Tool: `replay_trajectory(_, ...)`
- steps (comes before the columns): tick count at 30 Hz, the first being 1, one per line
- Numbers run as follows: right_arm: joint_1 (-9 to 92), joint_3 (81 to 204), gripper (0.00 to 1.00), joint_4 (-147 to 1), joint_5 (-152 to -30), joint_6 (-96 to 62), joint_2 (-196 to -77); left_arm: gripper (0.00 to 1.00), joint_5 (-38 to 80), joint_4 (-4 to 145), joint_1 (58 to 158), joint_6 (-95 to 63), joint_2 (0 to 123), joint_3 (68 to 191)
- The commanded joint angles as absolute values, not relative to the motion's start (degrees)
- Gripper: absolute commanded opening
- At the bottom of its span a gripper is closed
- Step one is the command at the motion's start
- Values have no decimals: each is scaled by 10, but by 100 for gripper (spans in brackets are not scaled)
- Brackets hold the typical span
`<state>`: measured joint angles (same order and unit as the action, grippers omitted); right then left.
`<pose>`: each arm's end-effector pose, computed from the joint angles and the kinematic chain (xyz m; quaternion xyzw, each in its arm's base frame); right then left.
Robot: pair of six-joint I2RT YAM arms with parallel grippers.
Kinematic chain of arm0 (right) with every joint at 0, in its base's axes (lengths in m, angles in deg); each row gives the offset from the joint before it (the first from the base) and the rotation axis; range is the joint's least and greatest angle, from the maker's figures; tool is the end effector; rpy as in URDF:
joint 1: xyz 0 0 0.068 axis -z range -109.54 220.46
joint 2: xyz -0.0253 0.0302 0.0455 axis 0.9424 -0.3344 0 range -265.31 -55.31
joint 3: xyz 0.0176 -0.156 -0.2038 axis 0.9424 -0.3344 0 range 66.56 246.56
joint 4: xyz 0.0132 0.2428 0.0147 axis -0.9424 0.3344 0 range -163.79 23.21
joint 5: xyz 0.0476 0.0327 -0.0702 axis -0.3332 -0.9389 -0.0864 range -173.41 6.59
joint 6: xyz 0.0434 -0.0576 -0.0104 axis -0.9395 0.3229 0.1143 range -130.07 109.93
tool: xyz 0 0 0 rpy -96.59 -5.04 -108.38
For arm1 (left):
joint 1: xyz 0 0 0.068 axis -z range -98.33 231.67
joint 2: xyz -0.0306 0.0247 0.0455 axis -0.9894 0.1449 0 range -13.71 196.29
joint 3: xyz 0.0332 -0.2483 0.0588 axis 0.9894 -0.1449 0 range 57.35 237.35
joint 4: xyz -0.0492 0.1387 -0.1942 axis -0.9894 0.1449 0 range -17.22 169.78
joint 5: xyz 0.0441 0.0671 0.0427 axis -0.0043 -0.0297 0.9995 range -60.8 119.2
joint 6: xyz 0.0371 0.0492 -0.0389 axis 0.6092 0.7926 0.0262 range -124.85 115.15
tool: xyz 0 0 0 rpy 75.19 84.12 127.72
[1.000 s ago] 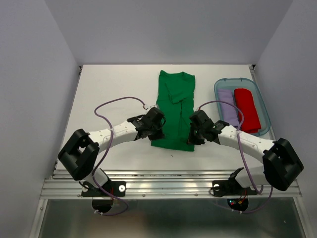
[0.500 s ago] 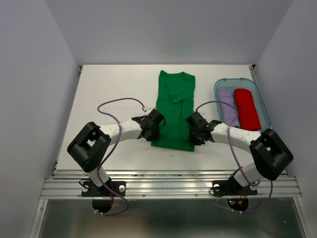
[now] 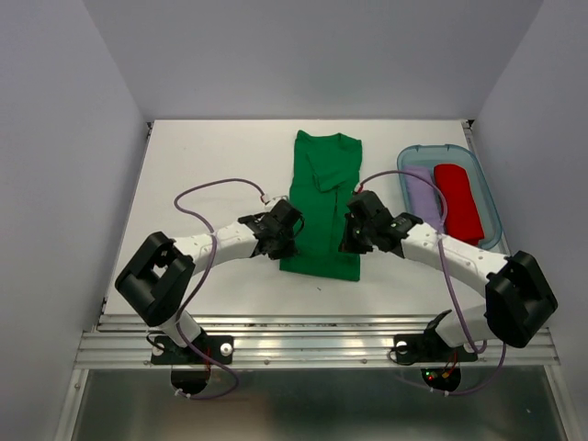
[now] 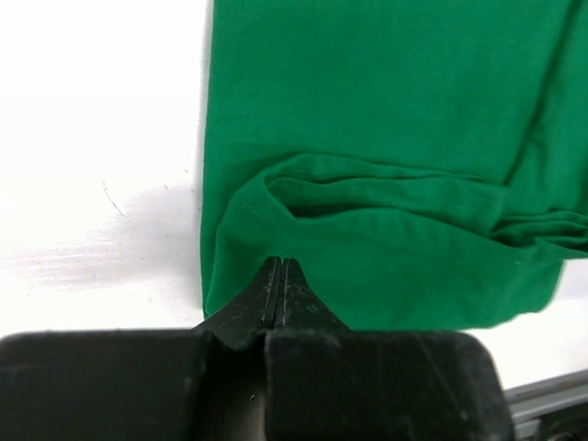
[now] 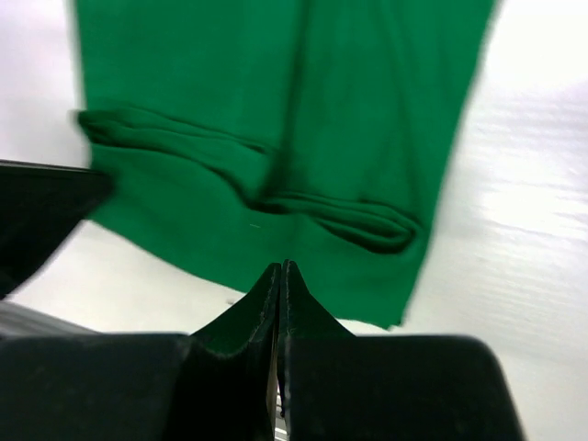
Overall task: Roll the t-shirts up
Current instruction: Roll the T-shirt to the center of the board.
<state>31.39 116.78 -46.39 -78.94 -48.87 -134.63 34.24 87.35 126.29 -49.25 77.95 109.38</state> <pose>0.2163 0.1695 0.1876 0.0090 0.9569 0.1519 0.2475 0.2301 -0.2198 0.1545 -0.0117 0.9507 -0.1854 0.2483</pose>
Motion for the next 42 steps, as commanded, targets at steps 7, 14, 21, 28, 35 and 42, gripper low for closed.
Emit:
replay_trajectory(7, 308, 1188, 1, -564, -893, -509, -1405, 0, 347, 885, 1257, -501, 733, 1120)
replay_trajectory(14, 308, 1179, 1, -565, -807, -484, -1498, 0, 310, 859, 1258, -491, 743, 1108)
replay_trajectory(21, 308, 1221, 1, -528, -796, -470, -1445, 0, 238, 829, 1263, -479, 767, 1111)
replay_trajectory(28, 308, 1197, 1, -482, -757, -471, -1376, 0, 242, 814, 1267, -486, 780, 1117)
replay_trajectory(35, 308, 1153, 1, -485, -740, -486, -1385, 0, 284, 819, 1257, -486, 797, 1105)
replay_trajectory(42, 308, 1112, 1, -517, -710, -487, -1428, 0, 303, 796, 1251, -501, 809, 1062)
